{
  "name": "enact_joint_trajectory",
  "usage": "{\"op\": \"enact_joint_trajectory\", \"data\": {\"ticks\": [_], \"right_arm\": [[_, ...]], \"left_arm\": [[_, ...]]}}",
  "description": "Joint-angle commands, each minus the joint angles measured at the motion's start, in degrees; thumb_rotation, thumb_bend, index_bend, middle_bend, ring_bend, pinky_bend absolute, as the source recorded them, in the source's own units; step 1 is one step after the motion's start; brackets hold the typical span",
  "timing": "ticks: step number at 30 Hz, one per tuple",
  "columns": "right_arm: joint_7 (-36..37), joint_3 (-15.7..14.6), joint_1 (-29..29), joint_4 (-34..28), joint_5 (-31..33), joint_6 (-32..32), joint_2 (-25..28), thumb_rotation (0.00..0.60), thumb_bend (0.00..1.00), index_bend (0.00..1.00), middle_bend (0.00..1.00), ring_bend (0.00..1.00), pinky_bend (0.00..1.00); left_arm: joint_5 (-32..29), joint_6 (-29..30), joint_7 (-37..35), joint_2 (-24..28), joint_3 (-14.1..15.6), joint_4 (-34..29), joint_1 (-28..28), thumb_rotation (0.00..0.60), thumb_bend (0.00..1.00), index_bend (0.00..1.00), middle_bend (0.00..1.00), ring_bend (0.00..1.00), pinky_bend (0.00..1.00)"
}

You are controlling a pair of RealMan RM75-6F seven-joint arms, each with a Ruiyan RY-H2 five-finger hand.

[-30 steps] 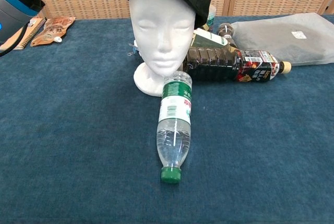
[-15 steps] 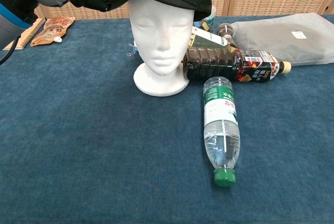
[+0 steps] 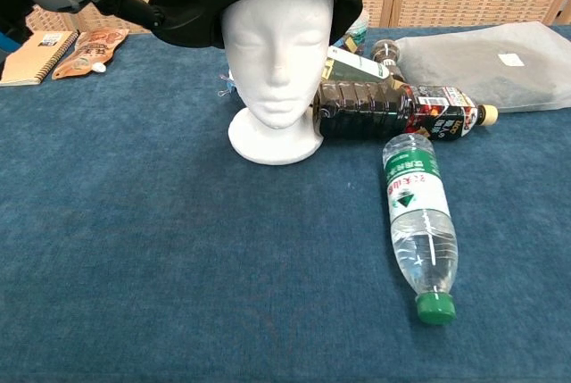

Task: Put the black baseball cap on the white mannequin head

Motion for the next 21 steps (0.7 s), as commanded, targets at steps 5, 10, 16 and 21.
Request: {"op": "enact_joint_trajectory", "data": {"ticks": [5, 10, 16, 21], "right_arm": [[0.03, 0.0, 0.09, 0.06, -0.06, -0.07, -0.05, 0.6, 0.16, 0.37, 0.42, 0.44, 0.42], [-0.1, 0.0, 0.26, -0.11, -0.22, -0.19, 0.06, 0.6, 0.16, 0.37, 0.42, 0.44, 0.42], [-0.87, -0.05, 0.72, -0.77, -0.24, -1.06, 0.31, 0.6, 0.16, 0.37, 0.42, 0.44, 0.42], [-1.47, 0.04, 1.1, -1.26, -0.12, -1.65, 0.45, 0.6, 0.16, 0.37, 0.42, 0.44, 0.42]], "left_arm": [[-2.39, -1.45, 1.41, 4.8, 1.45, -6.34, 3.84, 0.6, 0.26, 0.11, 0.19, 0.09, 0.43], [-3.13, 0.27, -0.75, 7.51, 2.45, -8.03, 7.03, 0.6, 0.26, 0.11, 0.19, 0.09, 0.41], [-4.42, 2.98, -4.64, 11.66, 4.53, -11.45, 11.99, 0.6, 0.26, 0.11, 0.19, 0.09, 0.4], [-7.35, 3.81, -6.95, 15.57, 6.74, -15.04, 16.65, 0.6, 0.26, 0.11, 0.19, 0.09, 0.4]]}}
